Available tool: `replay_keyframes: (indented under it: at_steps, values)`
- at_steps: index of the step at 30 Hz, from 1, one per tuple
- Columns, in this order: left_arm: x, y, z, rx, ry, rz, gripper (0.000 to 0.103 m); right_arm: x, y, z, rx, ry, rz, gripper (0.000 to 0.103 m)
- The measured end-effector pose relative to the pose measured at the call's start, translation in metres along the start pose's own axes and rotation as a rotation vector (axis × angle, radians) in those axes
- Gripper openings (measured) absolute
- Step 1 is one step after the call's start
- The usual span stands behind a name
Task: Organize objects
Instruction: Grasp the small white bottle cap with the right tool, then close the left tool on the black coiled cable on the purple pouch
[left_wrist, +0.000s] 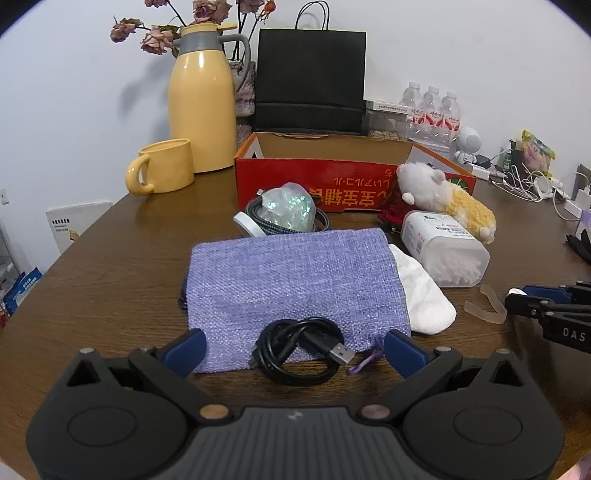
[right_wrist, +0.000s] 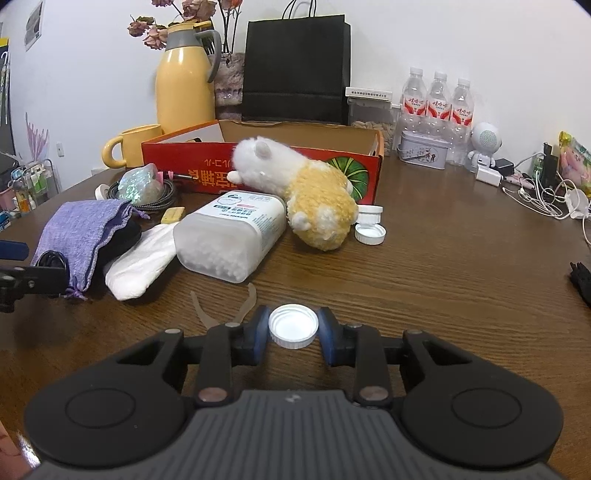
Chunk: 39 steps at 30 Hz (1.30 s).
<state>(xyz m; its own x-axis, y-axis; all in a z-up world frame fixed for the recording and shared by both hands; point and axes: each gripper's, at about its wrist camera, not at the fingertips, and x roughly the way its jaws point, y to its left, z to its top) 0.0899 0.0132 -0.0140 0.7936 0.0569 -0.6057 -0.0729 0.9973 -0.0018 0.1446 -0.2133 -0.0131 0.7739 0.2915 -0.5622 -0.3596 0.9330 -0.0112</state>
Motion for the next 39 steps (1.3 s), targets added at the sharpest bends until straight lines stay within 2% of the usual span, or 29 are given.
replay_keyframes:
  at_steps: [1,4,8,12,23,39]
  values:
    - [0.002,-0.001,-0.001,0.000,0.001,0.004,0.099,-0.001,0.000,-0.001,-0.001,-0.003,-0.002,0.029]
    - [0.006,-0.003,-0.004,-0.004,0.012,-0.005,0.086,-0.004,0.003,-0.005,-0.012,-0.018,-0.007,0.029]
    - [0.003,-0.004,-0.007,-0.011,-0.008,-0.009,0.060,-0.004,0.002,-0.006,-0.011,-0.022,-0.006,0.029]
    - [0.000,-0.004,-0.009,-0.008,-0.018,-0.015,0.057,-0.005,0.002,-0.006,-0.010,-0.022,-0.006,0.029]
    - [-0.010,0.001,-0.009,-0.023,-0.041,-0.015,0.054,-0.005,0.001,-0.006,-0.003,-0.025,-0.003,0.029]
    - [-0.023,0.005,0.000,-0.036,-0.095,-0.025,0.050,-0.014,0.003,0.002,0.002,-0.077,-0.003,0.029]
